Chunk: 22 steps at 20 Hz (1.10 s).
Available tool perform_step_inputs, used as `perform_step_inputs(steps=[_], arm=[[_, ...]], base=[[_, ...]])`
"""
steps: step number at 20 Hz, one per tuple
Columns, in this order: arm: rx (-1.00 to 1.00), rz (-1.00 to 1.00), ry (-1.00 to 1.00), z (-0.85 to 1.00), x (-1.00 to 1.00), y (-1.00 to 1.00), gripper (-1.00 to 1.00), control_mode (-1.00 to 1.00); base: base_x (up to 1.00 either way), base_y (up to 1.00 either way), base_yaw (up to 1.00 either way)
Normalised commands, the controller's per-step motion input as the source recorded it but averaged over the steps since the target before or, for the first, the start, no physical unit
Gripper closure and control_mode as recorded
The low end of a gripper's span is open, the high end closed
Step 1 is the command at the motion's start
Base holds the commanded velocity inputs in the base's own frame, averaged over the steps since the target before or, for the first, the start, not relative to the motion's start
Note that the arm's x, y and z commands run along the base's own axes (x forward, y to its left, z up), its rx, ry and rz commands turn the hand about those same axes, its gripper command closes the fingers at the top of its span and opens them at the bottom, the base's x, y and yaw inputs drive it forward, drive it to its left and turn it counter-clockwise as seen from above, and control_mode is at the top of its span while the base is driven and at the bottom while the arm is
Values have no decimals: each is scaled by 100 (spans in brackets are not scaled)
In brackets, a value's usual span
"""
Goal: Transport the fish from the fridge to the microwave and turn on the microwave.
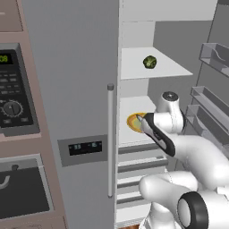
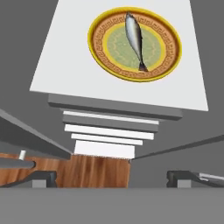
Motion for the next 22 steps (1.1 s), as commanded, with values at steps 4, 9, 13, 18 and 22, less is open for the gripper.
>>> perform_step_inputs(steps=[4, 9, 13, 18, 22], arm=[[0, 0, 0, 0, 29, -11, -100, -100], [0, 0, 0, 0, 34, -5, -100, -100], [0, 0, 0, -11, 34, -2, -100, -100], [0, 0, -1, -24, 29, -3, -100, -100], [0, 0, -2, -16, 26, -5, -100, -100]], base=[[0, 0, 0], [0, 0, 0], [0, 0, 0], [0, 0, 0], [0, 0, 0]])
